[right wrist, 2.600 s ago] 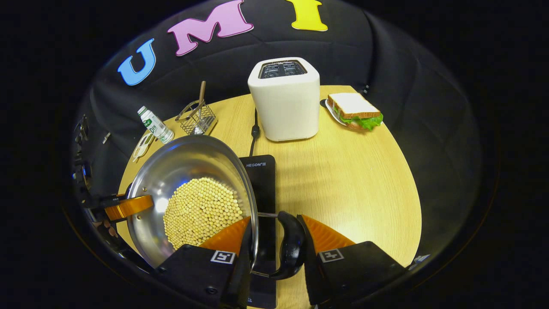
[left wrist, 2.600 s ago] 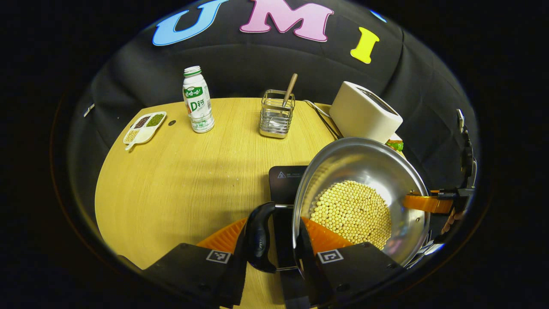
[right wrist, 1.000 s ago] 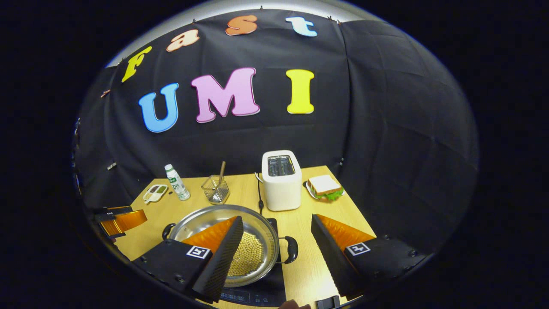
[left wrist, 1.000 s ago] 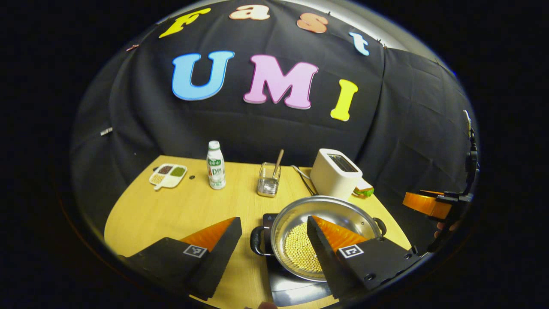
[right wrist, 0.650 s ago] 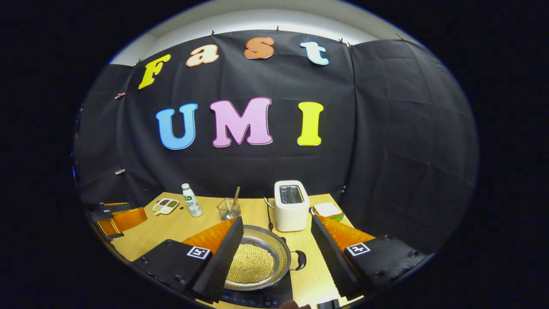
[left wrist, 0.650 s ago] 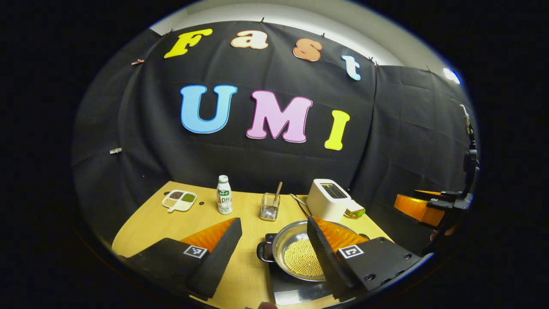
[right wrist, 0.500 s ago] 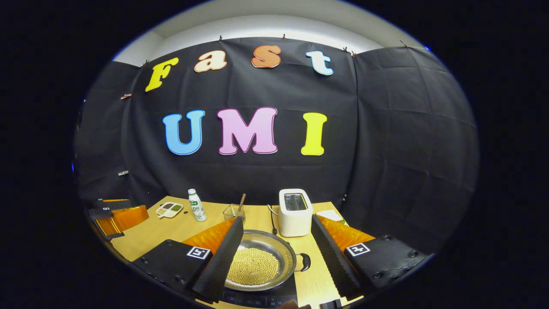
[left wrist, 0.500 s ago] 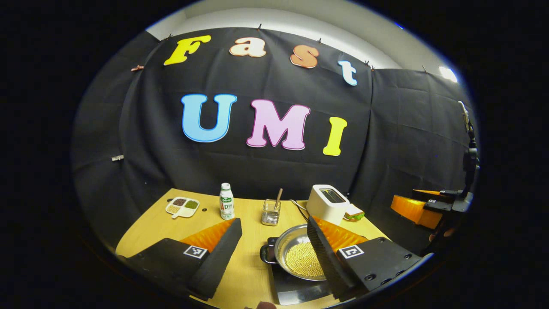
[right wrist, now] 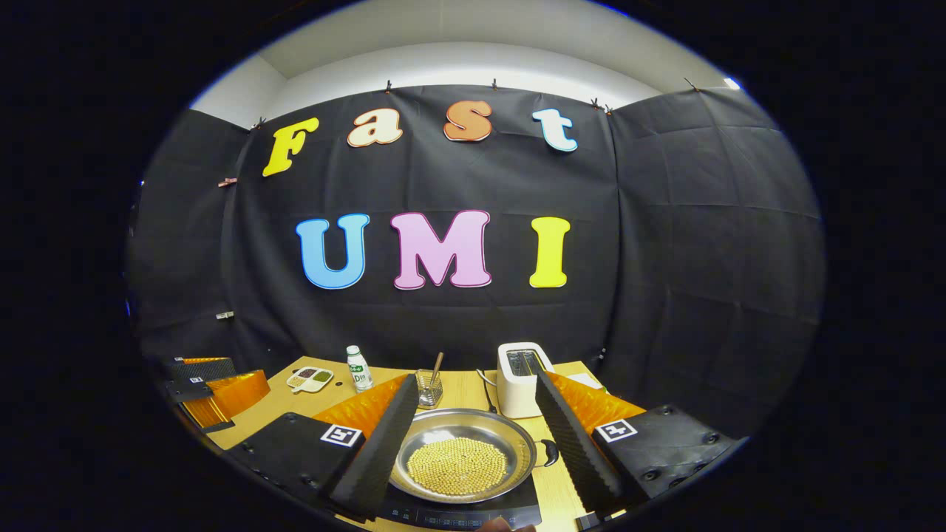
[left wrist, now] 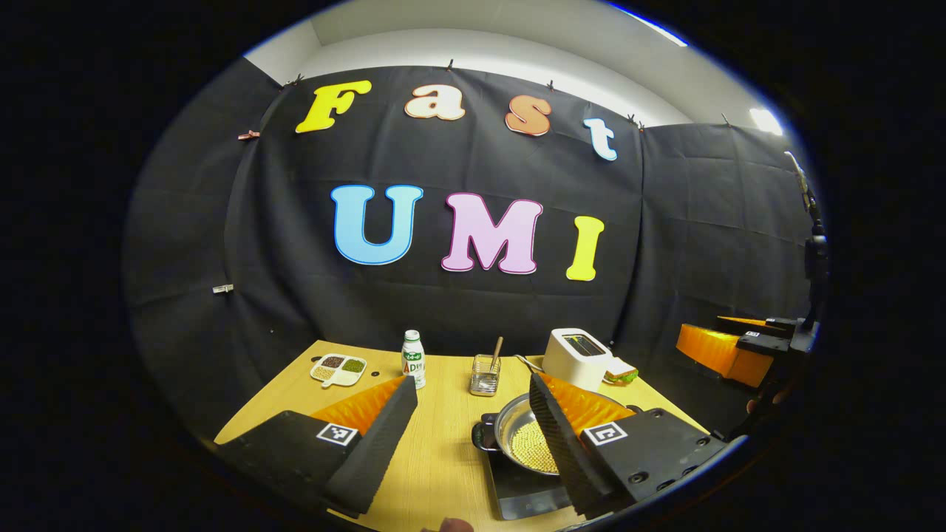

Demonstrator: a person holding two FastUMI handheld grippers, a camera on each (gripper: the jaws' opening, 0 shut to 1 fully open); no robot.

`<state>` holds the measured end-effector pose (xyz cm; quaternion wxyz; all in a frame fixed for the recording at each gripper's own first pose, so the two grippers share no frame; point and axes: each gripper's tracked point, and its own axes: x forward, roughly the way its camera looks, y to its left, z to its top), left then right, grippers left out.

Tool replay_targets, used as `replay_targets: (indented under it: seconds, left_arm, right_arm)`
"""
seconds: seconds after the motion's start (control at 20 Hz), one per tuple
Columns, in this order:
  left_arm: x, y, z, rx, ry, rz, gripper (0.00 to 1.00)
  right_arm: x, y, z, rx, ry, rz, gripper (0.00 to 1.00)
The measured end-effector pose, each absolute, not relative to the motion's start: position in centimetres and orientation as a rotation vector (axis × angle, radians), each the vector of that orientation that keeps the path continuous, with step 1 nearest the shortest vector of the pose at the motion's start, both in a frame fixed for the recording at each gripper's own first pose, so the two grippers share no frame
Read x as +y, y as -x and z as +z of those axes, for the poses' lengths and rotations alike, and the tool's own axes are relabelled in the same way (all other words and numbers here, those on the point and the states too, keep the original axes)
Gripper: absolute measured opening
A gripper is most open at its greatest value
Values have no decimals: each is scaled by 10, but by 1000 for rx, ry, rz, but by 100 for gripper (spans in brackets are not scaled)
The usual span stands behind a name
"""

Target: First push the handle of the pot to place it horizontally, then grasp the pot with both hands and set it on the induction cooktop.

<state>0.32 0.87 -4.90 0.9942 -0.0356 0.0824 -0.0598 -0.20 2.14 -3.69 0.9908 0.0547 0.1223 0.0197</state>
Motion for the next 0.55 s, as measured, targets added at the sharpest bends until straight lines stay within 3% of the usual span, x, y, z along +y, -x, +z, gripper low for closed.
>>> replay_targets:
  seconds: [0.55]
  left_arm:
    - [7, 3, -47, 157, 45, -148, 95]
  right_arm:
    - [26, 8, -39, 253, -108, 28, 99]
